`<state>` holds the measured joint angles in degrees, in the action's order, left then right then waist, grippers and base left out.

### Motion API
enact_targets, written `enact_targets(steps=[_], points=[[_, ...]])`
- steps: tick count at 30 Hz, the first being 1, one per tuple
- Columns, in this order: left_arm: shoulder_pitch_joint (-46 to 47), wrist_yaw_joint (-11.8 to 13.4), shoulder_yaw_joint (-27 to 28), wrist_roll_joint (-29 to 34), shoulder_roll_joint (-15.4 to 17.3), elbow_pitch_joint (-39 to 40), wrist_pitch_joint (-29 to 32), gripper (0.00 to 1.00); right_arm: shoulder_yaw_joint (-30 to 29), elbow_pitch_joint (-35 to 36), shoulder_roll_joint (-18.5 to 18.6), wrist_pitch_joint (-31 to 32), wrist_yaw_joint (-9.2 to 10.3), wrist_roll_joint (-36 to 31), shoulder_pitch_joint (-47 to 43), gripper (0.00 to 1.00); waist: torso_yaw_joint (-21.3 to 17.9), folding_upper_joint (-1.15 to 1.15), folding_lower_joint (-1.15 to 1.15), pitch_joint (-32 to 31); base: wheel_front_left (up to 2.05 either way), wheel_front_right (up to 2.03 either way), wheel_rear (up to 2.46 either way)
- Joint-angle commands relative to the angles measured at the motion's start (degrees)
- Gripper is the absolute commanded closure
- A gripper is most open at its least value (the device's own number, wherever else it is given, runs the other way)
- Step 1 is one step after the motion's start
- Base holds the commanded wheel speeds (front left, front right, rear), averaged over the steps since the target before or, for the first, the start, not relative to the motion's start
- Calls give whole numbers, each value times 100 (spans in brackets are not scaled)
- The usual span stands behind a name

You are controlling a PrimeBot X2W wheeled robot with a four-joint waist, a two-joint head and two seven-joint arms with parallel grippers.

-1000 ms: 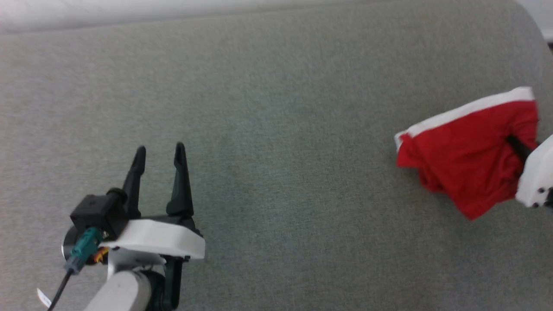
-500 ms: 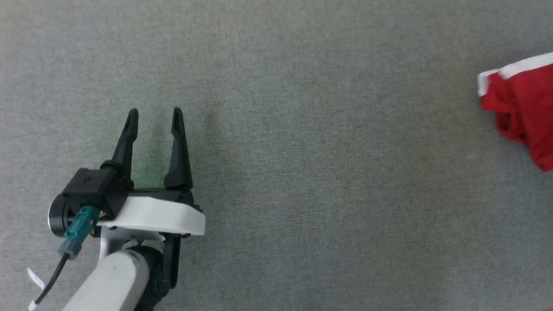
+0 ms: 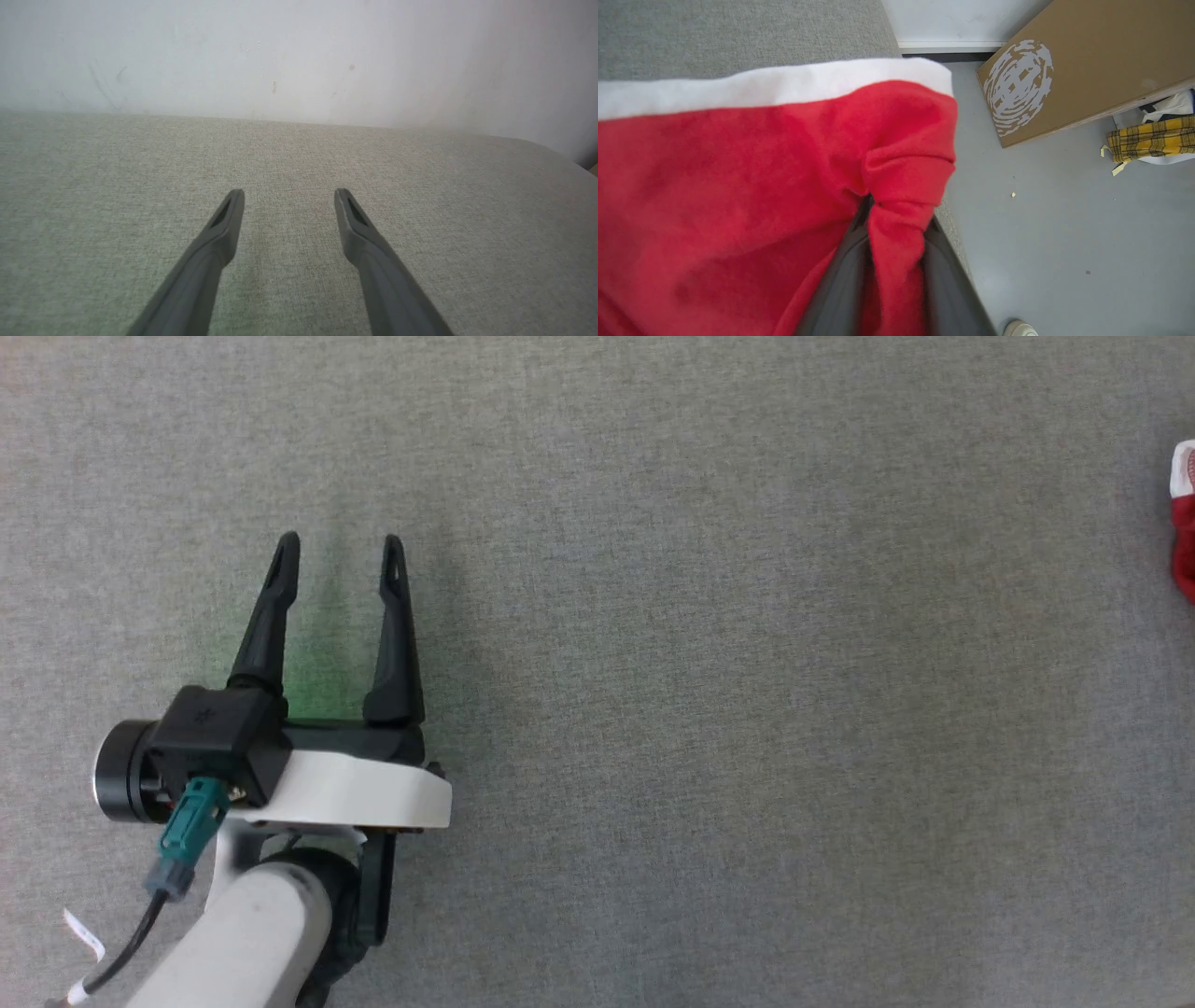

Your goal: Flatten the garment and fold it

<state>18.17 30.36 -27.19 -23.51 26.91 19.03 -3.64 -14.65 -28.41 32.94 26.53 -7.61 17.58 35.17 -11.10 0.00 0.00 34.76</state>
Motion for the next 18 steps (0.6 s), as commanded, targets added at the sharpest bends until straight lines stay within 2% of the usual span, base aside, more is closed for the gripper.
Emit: enact_targets(steps=[1,2,4,7,18], points=[[131,29,-2,58,31,27,-41,0,-4,-36,33,-49,12,-36,99,45,3,0,0,2,0,0,0],[144,35,-5,79,33,31,-56,0,1,-92,35,-87,12,-45,120,33,7,0,0,1,0,0,0],[164,64,12,111,21,50,-112,0,1,-199,33,-149,12,-57,160,16,16,0,0,-9,0,0,0],[181,79,25,136,9,78,-186,0,17,-337,44,-230,12,-85,203,1,38,0,0,-51,0,0,0],[-30,10,81,-176,-200,-136,-502,0,110,-426,-17,-459,12,-31,188,0,185,0,0,-590,0,0,0]])
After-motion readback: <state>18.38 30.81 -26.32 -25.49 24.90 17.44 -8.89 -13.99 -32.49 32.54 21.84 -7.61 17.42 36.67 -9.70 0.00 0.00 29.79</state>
